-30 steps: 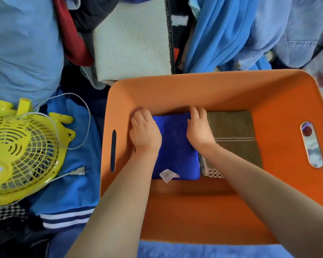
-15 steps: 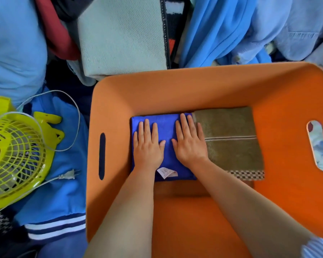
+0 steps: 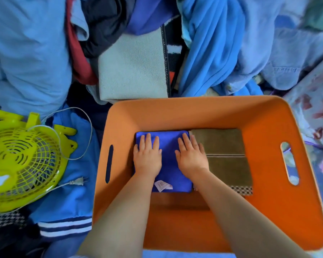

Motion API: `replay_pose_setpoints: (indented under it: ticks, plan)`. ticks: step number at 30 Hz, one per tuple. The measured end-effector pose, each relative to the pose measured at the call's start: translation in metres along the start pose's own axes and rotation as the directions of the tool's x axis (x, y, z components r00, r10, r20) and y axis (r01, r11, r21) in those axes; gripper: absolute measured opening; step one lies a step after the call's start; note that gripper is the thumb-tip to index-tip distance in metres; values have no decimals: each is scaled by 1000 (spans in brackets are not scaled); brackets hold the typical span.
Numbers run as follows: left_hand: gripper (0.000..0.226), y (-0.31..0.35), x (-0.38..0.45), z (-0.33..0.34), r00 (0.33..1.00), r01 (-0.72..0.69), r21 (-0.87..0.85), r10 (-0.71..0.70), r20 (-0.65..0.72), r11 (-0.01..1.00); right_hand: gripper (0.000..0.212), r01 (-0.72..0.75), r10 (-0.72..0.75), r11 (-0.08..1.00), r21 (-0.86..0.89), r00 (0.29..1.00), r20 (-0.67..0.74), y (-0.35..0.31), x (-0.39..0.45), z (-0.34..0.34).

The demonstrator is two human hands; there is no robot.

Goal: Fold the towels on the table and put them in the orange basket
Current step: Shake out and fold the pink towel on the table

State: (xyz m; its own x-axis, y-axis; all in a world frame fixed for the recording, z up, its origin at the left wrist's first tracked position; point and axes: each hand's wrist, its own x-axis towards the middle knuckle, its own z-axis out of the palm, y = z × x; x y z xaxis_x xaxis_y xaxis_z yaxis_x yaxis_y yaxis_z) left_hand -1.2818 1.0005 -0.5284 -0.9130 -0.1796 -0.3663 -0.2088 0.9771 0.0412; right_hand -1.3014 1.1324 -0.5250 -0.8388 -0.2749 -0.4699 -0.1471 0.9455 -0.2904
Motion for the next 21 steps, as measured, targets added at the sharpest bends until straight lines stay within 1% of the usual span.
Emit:
replay_pose_setpoints:
  ticks: [2, 4, 7, 10, 13, 15, 18, 21]
  plan:
    - [49, 7, -7, -23, 1000, -12, 2, 12, -9, 1000, 51, -37, 38, 999, 35, 999, -28, 1, -12, -19]
    - [47, 15, -19, -56, 999, -21, 18, 22, -40, 1000, 51, -49, 49, 999, 11, 997, -57, 0, -31, -46]
    - [46, 31, -35, -109, 995, 32, 39, -28, -96, 999, 56, -80, 76, 996, -29, 990, -122, -5, -59, -92]
    - [44, 45, -64, -167, 983, 48, 28, -43, -177, 998, 57, -31, 25, 999, -21, 971, -238, -19, -96, -149]
    - [32, 57, -104, -220, 959, 2, 5, -1, -284, 1000, 46, 34, -45, 999, -35, 926, -375, -30, -141, -201]
    - [28, 64, -129, -249, 943, -28, 6, 28, -332, 1000, 40, 57, -80, 996, -65, 902, -425, -33, -168, -227]
    - [28, 72, -185, -295, 897, -78, -1, 70, -436, 997, 40, 98, -144, 989, -115, 849, -509, -39, -227, -266]
    - [30, 77, -237, -328, 844, -128, 22, 120, -522, 992, 40, 102, -176, 982, -159, 801, -572, -47, -283, -293]
